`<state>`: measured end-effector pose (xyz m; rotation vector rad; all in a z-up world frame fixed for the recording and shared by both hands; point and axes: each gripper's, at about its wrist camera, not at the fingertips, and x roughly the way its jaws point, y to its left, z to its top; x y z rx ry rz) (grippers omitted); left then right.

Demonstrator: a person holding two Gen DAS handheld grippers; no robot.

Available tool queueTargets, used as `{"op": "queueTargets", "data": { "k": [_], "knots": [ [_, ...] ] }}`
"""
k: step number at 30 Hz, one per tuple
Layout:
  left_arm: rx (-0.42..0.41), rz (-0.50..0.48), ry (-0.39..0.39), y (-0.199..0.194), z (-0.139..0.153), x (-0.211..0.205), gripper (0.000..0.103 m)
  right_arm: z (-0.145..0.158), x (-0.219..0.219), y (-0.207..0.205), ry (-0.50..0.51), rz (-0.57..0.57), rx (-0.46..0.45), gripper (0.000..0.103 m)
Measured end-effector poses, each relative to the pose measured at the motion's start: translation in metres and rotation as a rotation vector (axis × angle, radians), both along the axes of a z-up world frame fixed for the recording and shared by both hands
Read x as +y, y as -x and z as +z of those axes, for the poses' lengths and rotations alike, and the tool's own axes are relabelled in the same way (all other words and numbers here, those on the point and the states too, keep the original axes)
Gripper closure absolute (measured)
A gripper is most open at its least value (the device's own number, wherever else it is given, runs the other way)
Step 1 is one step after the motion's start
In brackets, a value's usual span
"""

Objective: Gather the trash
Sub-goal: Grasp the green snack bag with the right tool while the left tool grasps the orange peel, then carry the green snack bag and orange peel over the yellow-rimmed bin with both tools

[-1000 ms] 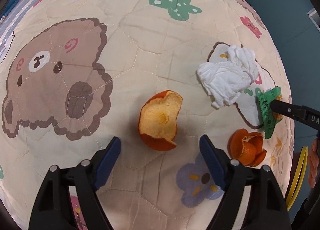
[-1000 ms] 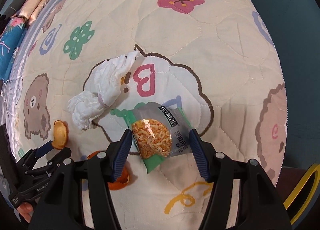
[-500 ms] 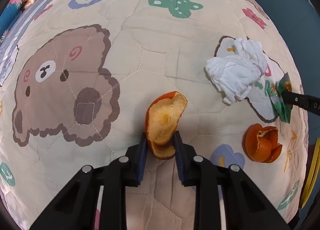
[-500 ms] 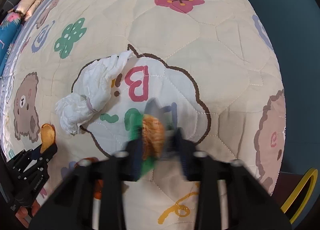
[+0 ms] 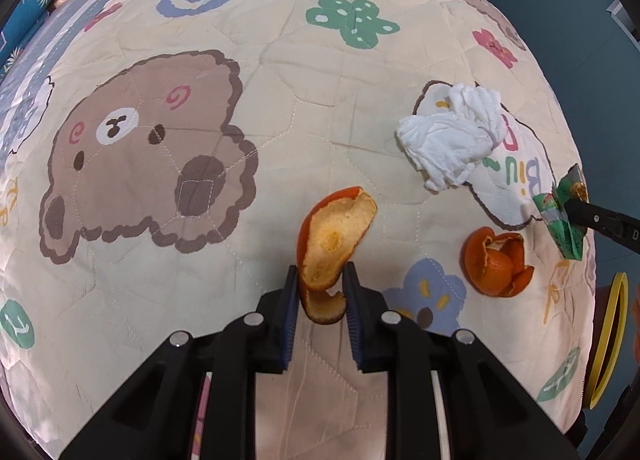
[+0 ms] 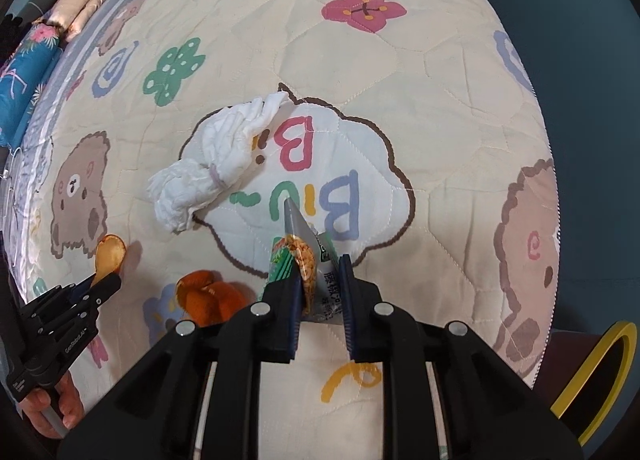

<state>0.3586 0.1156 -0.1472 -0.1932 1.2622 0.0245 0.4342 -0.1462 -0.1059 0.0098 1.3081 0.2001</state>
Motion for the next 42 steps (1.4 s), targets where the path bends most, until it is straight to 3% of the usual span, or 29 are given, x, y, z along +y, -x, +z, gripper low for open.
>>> {"op": "queueTargets", "data": {
  "k": [14,42],
  "knots": [
    [-0.01,0.0,0.03,0.034,0.019,-0.015,0.083,0.03,-0.023,0.047,-0.038,-0.015,-0.016,0.086],
    [-0.04,-0.114,0.067,0.065,0.048,-0.106,0.083,0.061,-0.115,0.13,-0.095,-0.096,-0.082,0.086]
  ]
}}
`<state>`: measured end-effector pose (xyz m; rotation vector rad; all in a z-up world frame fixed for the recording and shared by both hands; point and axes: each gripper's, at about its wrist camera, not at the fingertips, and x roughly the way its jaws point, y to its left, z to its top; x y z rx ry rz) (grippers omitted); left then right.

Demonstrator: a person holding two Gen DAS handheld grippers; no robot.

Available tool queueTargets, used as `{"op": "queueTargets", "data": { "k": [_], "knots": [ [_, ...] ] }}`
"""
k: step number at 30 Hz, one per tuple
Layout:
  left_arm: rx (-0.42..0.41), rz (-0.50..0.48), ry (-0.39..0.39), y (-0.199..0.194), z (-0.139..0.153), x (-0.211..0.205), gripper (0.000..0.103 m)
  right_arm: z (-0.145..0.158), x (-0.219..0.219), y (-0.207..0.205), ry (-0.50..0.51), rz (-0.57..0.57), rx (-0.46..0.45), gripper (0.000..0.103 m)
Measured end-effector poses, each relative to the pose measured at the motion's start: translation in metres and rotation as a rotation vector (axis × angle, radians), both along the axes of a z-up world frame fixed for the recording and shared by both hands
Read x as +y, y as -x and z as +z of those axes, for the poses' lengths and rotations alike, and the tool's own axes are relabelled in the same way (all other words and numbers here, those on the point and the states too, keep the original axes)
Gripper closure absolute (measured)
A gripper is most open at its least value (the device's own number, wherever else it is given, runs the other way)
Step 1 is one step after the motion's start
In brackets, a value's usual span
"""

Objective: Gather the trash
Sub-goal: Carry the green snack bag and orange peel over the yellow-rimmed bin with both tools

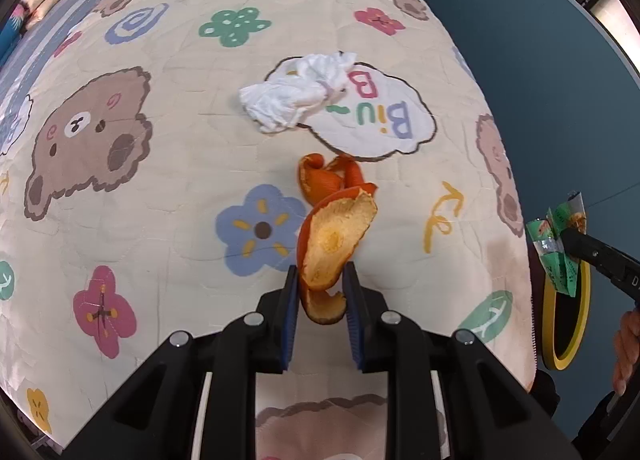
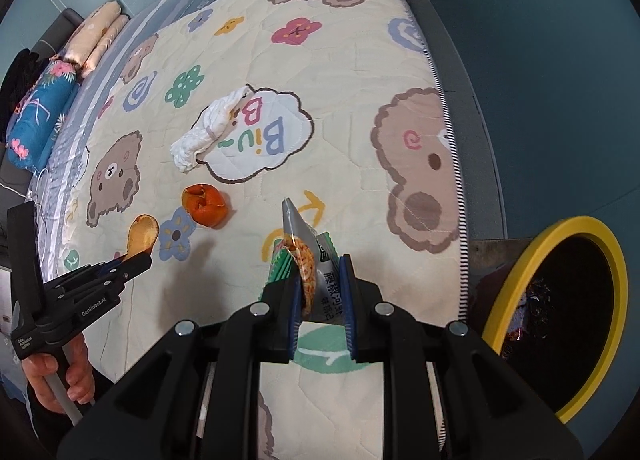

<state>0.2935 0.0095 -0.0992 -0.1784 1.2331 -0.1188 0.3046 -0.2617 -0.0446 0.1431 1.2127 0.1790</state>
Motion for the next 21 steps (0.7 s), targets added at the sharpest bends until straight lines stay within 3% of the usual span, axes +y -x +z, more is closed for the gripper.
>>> {"op": "queueTargets", "data": {
  "k": [11,21],
  "knots": [
    [-0.012,-0.085,0.015,0.002,0.014,-0.062,0.083,0.005,-0.063,0.022,-0.02,-0.086,-0.017,0.085],
    [-0.02,-0.212,0.029,0.006,0.022,-0.142,0.083,0.007,-0.129,0.044,-0.027,-0.183,-0.028,0.085]
  ]
}}
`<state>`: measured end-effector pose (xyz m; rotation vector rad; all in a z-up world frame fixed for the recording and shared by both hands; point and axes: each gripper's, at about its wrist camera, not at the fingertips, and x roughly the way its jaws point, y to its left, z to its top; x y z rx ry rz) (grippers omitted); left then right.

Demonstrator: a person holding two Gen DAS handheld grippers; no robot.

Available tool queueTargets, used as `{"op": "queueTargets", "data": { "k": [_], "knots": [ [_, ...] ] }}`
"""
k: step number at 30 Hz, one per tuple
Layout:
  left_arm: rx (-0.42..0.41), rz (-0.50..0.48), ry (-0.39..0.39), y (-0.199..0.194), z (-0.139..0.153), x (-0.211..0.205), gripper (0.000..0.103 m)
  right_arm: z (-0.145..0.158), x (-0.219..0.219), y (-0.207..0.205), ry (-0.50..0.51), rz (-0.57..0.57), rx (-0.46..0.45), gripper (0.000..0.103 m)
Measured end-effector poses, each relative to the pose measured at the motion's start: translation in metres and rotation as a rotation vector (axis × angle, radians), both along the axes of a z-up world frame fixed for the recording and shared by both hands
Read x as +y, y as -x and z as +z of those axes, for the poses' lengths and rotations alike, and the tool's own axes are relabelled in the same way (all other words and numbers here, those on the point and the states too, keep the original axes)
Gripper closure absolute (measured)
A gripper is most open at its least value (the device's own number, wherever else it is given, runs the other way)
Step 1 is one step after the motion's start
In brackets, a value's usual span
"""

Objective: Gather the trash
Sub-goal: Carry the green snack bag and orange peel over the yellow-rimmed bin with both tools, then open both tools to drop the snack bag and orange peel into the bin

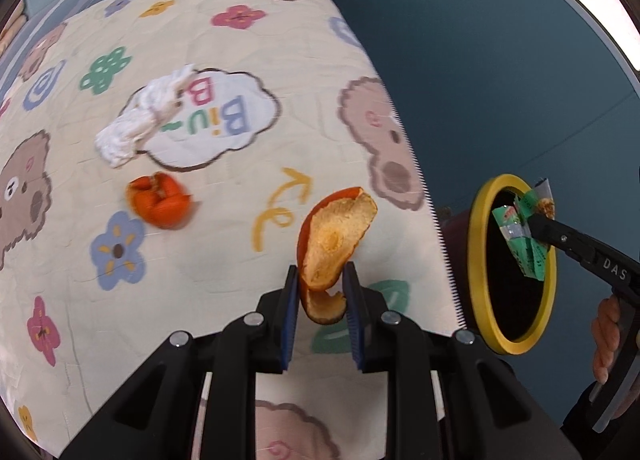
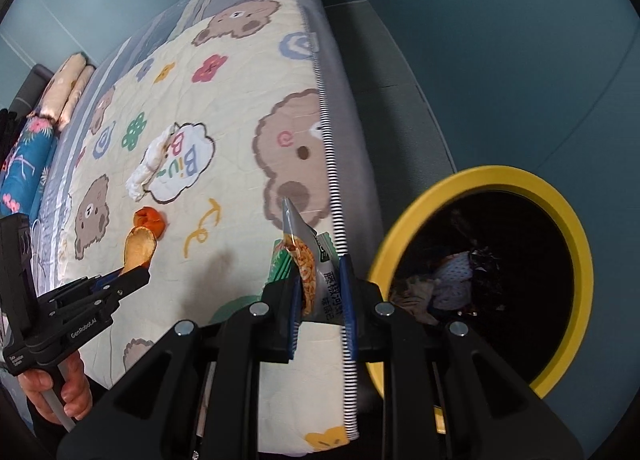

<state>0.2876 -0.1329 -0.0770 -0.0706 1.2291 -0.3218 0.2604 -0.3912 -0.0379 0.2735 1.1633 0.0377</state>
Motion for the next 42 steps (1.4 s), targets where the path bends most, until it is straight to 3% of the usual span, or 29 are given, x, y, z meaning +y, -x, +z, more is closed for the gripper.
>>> {"op": "queueTargets", "data": {
  "k": [18,27,34,37,42],
  "knots": [
    [0.025,-0.223,0.056,0.018,-0.008,-0.146,0.083,-0.013,-0.124,0.046,-0.01,-0.191,0.012,0.085],
    [0.044,-0.281,0.065,0.027,-0.02,-0.191,0.082,-0.032,-0.168,0.055,-0.051,-0.256,0.026,0.084],
    [0.045,-0.31,0.076,0.031,-0.028,-0.209,0.081,-0.041,-0.184,0.058,-0.073,-0.275,0.028,0.075],
    [0.041,-0.319,0.083,0.032,-0.029,-0.213,0.077,-0.039,-0.185,0.059,-0.059,-0.282,0.021,0.07],
    [0.019,-0.321,0.089,0.036,-0.025,-0.211,0.055,-0.032,-0.192,0.063,-0.049,-0.324,0.003,0.063]
  ]
}}
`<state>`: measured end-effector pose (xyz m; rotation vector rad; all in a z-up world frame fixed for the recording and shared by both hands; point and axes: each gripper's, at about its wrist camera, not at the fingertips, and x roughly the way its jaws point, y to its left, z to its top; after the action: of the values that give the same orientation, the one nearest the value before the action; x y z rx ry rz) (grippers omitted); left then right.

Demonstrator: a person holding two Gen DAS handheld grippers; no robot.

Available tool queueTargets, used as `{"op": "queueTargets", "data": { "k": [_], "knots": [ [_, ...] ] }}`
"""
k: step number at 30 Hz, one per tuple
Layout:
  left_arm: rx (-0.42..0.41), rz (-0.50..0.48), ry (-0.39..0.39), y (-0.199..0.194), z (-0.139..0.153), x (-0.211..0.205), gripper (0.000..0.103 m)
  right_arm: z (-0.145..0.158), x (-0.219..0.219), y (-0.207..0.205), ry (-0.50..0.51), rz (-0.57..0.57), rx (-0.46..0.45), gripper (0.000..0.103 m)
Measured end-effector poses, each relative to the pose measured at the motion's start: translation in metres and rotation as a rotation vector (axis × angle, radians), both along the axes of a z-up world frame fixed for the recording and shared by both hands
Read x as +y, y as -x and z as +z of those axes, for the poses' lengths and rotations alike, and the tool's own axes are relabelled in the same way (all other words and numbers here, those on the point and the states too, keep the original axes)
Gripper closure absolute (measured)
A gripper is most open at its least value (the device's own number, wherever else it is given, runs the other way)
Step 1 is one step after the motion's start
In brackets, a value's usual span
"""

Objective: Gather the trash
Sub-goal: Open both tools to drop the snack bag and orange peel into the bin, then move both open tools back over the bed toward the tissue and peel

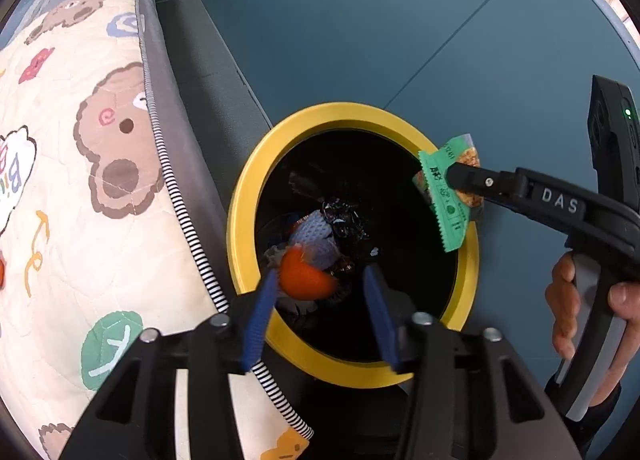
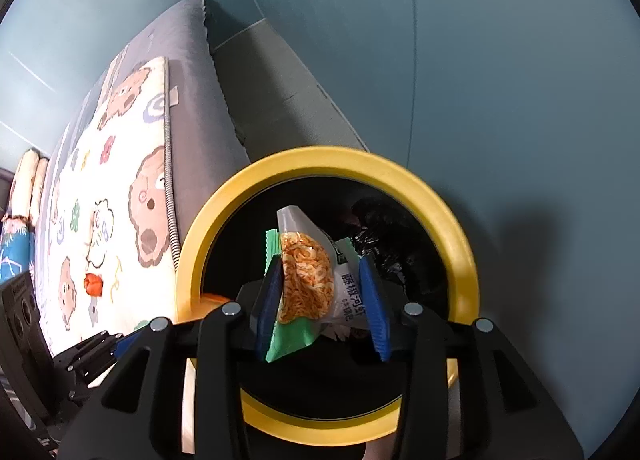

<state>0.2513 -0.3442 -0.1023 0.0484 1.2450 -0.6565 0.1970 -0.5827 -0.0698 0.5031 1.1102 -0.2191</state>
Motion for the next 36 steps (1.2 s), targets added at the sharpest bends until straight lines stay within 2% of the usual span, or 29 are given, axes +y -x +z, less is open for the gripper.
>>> {"op": "queueTargets", "data": {
  "k": [5,7,14,19,26,36],
  "knots": [
    [-0.038,-0.001,0.0,0.007,0.007,0.004,0.037,0.006,-0.004,0.002,0.008,-0.031,-0.003,0.06],
    [-0.041,0.008,0.015,0.011,0.009,0.013,0.029,0.008,-0.005,0.003,0.011,-0.04,-0.004,0.055],
    [-0.04,0.054,0.023,-0.001,0.015,0.038,0.025,0.01,-0.003,0.004,0.01,-0.049,-0.003,0.051],
    [-0.032,0.107,0.023,-0.012,0.013,0.065,0.021,0.012,0.009,0.001,-0.014,-0.024,-0.008,0.041],
    [-0.031,0.196,0.031,-0.03,0.011,0.113,0.02,0.02,0.046,-0.013,-0.008,0.048,-0.011,0.037],
    [-0.035,0.323,-0.009,-0.065,0.006,0.197,0.02,0.016,0.114,-0.052,-0.047,0.158,0.022,0.035]
  ]
}}
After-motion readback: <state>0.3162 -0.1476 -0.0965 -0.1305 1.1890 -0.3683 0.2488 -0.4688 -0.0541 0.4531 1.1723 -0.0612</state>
